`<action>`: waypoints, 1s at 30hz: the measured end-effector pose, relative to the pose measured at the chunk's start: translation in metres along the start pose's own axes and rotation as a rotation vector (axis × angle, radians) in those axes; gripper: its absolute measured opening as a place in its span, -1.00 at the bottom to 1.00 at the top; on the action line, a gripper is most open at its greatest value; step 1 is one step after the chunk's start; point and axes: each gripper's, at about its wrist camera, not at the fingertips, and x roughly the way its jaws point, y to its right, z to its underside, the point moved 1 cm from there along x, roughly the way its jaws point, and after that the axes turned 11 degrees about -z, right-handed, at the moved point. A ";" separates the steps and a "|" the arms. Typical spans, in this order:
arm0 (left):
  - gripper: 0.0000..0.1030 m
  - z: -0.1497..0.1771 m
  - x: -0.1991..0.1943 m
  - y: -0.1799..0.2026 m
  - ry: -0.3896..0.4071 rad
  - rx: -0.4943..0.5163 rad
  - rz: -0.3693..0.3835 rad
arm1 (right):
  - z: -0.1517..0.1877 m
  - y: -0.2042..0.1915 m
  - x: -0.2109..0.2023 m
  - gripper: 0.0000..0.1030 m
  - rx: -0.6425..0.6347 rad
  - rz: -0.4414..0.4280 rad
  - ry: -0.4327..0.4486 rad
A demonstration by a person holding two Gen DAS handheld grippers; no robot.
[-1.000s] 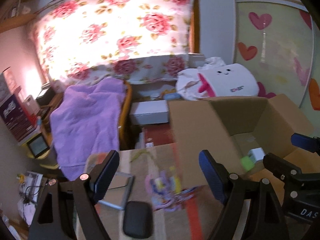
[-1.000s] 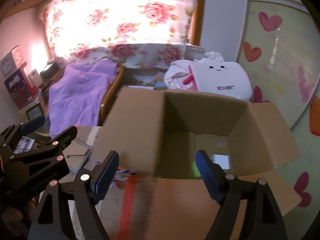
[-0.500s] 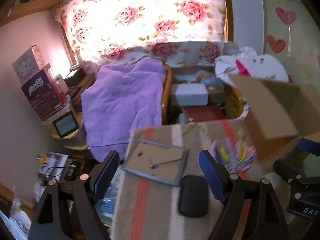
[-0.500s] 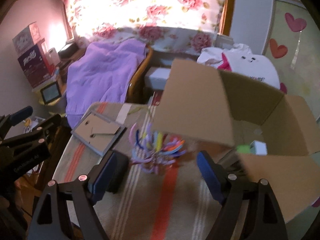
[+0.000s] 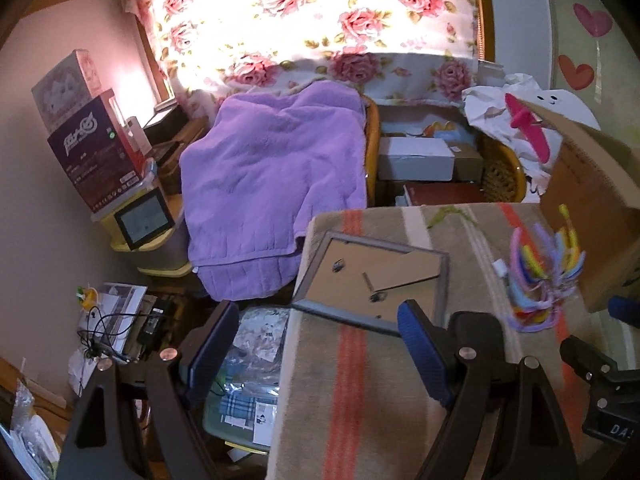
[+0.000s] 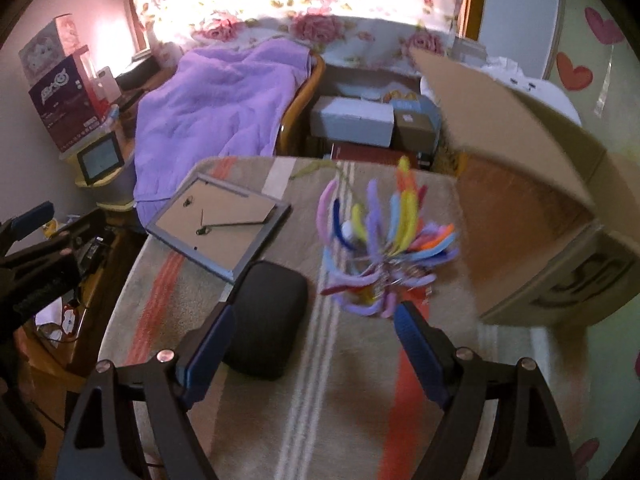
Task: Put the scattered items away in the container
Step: 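Withdraw both tools and move the right tool toward the black zippered case, then grasp the black zippered case with the right tool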
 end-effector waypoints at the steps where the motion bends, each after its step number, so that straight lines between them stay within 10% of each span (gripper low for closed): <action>1: 0.65 0.003 0.006 -0.003 -0.004 -0.003 0.003 | 0.002 -0.002 0.007 0.66 0.011 0.002 -0.006; 30: 0.65 0.032 0.083 -0.019 -0.043 -0.025 0.038 | 0.024 -0.039 0.127 0.72 0.120 0.084 -0.117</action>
